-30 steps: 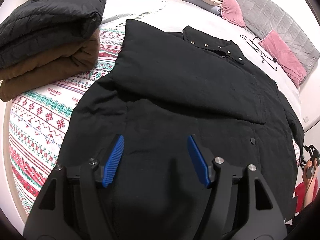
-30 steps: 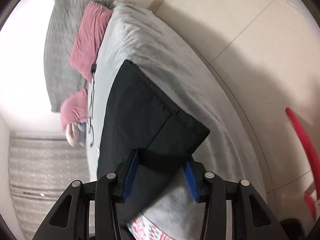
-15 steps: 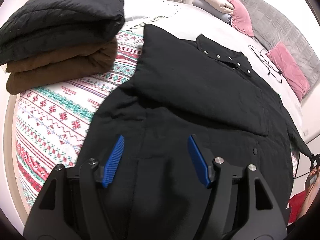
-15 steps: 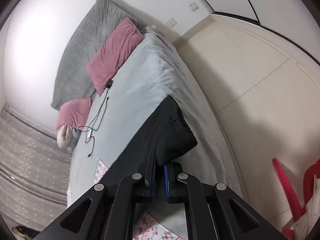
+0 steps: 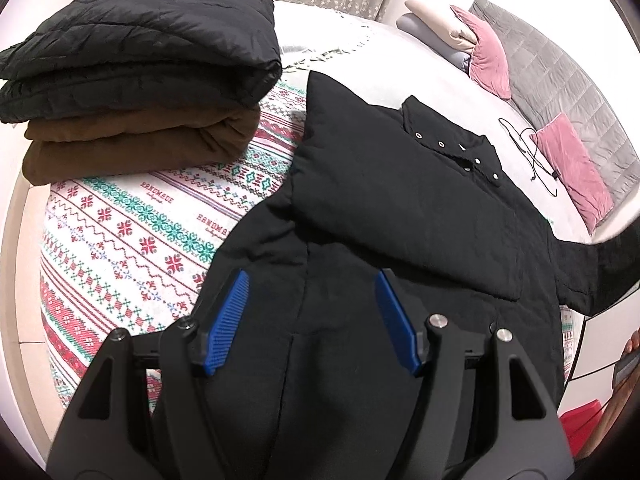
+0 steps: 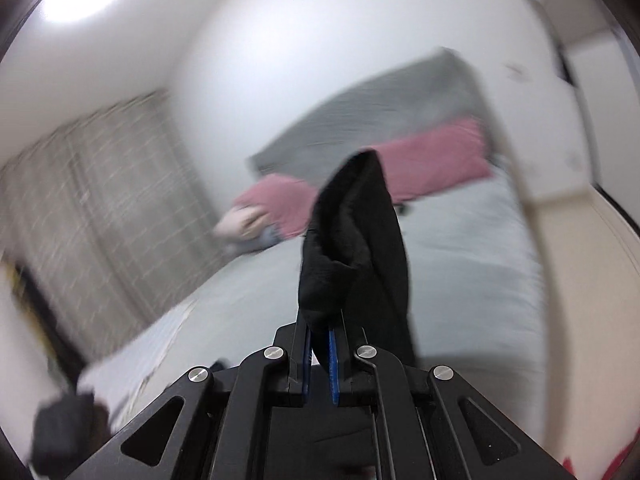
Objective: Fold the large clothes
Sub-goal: 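Lay the sleeve across the coat front and open the right tool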
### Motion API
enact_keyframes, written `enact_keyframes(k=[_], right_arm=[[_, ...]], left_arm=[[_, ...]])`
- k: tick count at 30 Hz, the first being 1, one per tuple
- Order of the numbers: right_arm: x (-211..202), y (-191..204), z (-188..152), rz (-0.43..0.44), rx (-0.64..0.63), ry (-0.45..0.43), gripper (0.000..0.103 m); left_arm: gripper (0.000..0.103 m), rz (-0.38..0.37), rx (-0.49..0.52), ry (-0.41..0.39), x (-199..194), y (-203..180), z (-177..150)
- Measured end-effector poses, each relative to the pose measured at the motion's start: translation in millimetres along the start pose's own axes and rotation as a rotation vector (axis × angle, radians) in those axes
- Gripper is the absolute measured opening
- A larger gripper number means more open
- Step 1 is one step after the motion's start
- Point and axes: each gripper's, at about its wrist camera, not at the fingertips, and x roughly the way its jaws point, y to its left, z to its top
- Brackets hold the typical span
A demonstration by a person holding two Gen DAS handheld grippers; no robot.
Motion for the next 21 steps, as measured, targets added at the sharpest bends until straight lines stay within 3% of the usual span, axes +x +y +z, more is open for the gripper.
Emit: enact_keyframes(k=[6, 12, 15, 21], right_arm=[[38, 141, -64, 0.148, -0.251, 0.128, 0.006], [77, 238, -148, 0.212, -0.448, 0.27, 0.006], [89, 264, -194, 0.221, -0.547, 0.333, 0.006], [103, 269, -252, 0.206, -0.637, 0.443, 0.006]], left_arm=[[0.067, 0.0, -0.012, 0.006, 1, 2, 1], [0.067, -0.002, -0.017, 0.01, 1, 6, 2], [0.067, 0.0, -0.021, 0.021, 4, 9, 2], [0.067, -0.014, -0.019, 0.034, 7, 8, 4]])
